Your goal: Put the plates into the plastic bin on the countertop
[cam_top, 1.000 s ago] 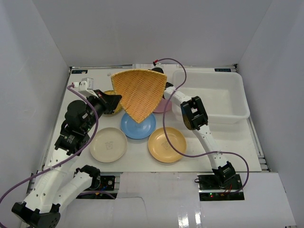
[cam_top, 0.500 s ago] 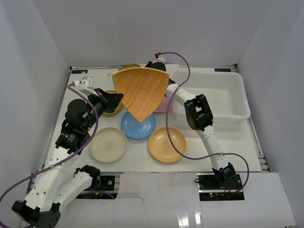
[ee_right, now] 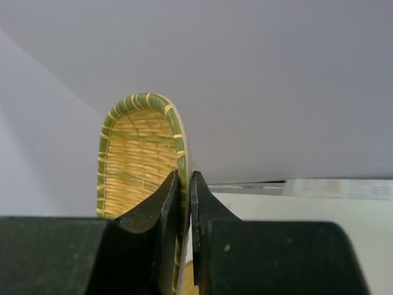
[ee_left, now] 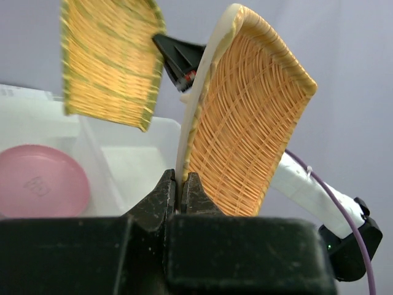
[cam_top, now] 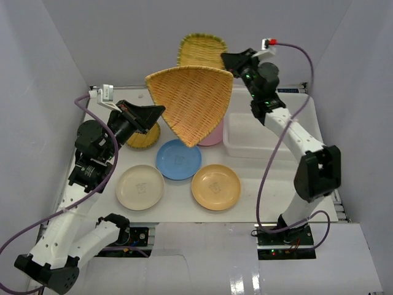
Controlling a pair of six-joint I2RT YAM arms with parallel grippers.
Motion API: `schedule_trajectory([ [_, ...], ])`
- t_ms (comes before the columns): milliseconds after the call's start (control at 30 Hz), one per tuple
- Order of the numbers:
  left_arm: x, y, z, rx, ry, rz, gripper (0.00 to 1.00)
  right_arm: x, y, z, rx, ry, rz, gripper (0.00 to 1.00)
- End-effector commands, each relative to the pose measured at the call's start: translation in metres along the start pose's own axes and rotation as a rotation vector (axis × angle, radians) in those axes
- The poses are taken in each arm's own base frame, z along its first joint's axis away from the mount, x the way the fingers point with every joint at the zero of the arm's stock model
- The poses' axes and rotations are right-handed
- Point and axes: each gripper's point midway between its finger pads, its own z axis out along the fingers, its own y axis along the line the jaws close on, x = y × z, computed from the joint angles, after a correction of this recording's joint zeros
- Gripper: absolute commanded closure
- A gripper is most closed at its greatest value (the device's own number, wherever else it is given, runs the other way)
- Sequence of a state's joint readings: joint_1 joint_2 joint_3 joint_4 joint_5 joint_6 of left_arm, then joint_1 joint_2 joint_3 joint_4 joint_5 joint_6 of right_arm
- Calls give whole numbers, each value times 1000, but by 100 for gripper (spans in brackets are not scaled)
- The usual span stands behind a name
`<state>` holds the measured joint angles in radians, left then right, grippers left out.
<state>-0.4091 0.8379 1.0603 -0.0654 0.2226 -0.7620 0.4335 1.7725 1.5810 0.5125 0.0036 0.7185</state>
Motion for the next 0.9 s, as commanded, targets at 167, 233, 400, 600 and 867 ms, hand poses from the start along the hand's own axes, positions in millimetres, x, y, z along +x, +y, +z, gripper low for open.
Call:
schedule_trajectory([
  [167,24,-11,57,141,101,-184,100,-67,-145,-166,370,-112,-34,92],
  [233,36,-2,80,119,128,-202,100,-67,-181,-203,472,-133,-32,92],
  [400,75,-6,125,117,200,-183,100,-60,-236,-239,619,-139,-5,92],
  [600,151,14,186,49,317,-163,100,-40,-278,-252,733,-104,9,92],
  [867,214,54,234,-112,377,-144,100,-16,-308,-250,799,-11,25,69],
])
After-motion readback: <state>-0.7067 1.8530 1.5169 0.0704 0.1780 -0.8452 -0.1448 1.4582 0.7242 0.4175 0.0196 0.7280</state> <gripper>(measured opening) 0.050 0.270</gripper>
